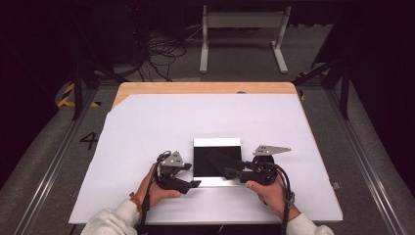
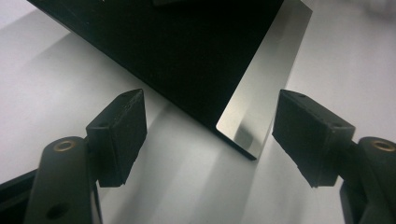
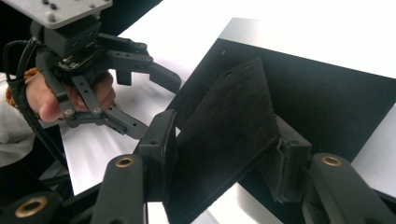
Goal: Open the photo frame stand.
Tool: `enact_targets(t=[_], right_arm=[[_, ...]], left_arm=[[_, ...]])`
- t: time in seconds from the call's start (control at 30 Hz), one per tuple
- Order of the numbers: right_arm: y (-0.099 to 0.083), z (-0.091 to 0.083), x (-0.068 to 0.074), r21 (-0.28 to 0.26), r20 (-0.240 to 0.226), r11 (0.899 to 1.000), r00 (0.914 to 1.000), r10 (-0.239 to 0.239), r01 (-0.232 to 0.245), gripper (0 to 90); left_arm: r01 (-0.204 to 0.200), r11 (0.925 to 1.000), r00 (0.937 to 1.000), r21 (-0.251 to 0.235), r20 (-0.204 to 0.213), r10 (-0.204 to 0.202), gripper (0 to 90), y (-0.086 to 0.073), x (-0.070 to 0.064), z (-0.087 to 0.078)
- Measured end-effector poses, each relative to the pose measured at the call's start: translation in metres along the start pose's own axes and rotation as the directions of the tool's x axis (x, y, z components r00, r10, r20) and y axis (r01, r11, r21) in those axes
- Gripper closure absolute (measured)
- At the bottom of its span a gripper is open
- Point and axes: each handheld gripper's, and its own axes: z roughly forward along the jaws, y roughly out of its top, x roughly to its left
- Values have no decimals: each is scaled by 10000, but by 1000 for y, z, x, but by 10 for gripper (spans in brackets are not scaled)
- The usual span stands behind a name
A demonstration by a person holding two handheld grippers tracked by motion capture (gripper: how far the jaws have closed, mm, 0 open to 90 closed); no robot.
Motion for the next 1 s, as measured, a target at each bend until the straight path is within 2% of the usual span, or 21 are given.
enact_targets(t=[0.13, 0.17, 0.37, 0.53, 0.73, 0.9, 1.0], right_arm=[[-1, -2, 2, -65, -24, 9997, 9997, -239, 239, 513], [-1, -2, 2, -70, -23, 9996, 9997, -259, 259, 514], [-2, -4, 5, -144, -114, 9983, 9984, -562, 560, 526], [-2, -7, 8, -234, -192, 9954, 9954, -936, 932, 535], [-4, -9, 9, -262, -297, 9936, 9934, -1105, 1097, 543], [-4, -10, 9, -228, -344, 9926, 9922, -1200, 1193, 545], [-3, -12, 10, -240, -333, 9909, 9905, -1335, 1328, 547]], left_arm=[[-68, 10000, 10000, 59, -15, 68, 255, 4, 1, 3], [66, 10000, 10000, 23, 30, -66, 256, 4, 1, 4], [210, 9997, 9998, 146, -33, -210, 253, 8, 5, 9], [194, 9996, 9998, 197, -50, -193, 255, 13, 7, 12], [-21, 9999, 10000, 144, -18, 21, 287, 17, 5, 15], [63, 9999, 10000, 119, 53, -63, 334, 21, 8, 12], [88, 9999, 9999, -63, 81, -88, 389, 21, 11, 9]])
